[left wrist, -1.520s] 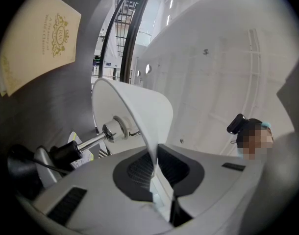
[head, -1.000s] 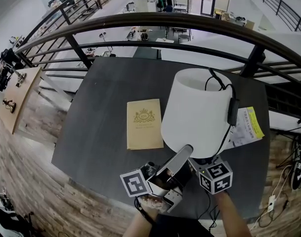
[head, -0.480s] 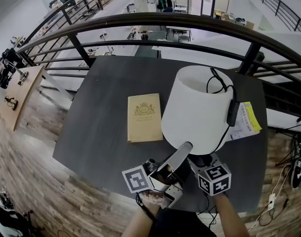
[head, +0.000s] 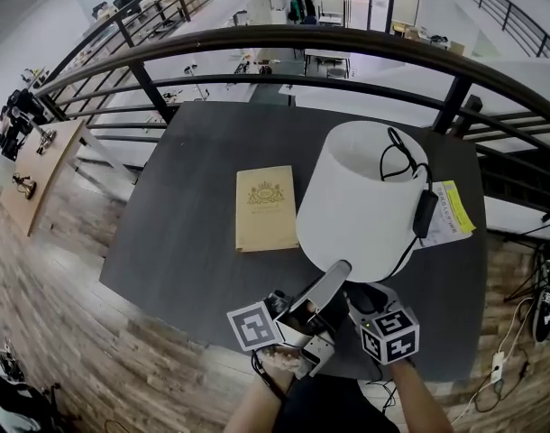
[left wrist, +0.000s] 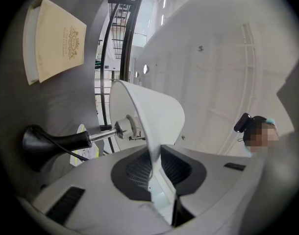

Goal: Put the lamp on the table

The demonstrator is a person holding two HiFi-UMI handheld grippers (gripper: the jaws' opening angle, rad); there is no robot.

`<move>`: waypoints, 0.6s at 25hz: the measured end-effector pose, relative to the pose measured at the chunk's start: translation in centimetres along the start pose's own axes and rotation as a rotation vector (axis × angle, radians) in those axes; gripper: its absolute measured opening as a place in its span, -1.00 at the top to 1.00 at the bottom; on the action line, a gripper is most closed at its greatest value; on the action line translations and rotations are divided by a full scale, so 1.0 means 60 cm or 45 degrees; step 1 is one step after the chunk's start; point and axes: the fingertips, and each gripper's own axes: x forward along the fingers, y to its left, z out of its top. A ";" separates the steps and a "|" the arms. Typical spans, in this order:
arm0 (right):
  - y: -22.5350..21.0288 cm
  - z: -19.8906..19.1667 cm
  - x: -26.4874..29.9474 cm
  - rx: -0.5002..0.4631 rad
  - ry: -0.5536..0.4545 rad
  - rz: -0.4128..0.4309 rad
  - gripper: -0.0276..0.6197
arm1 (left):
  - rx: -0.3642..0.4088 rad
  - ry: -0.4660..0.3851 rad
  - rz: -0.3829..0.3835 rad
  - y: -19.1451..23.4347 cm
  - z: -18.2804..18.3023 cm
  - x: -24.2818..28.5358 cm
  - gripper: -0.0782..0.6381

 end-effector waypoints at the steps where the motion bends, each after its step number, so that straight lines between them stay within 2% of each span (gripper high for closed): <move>1: 0.002 -0.003 -0.002 0.001 0.002 -0.003 0.18 | 0.001 0.001 0.001 -0.001 -0.003 -0.002 0.60; 15: 0.015 -0.041 -0.027 0.025 0.004 -0.010 0.18 | 0.012 -0.018 -0.002 0.001 -0.036 -0.043 0.57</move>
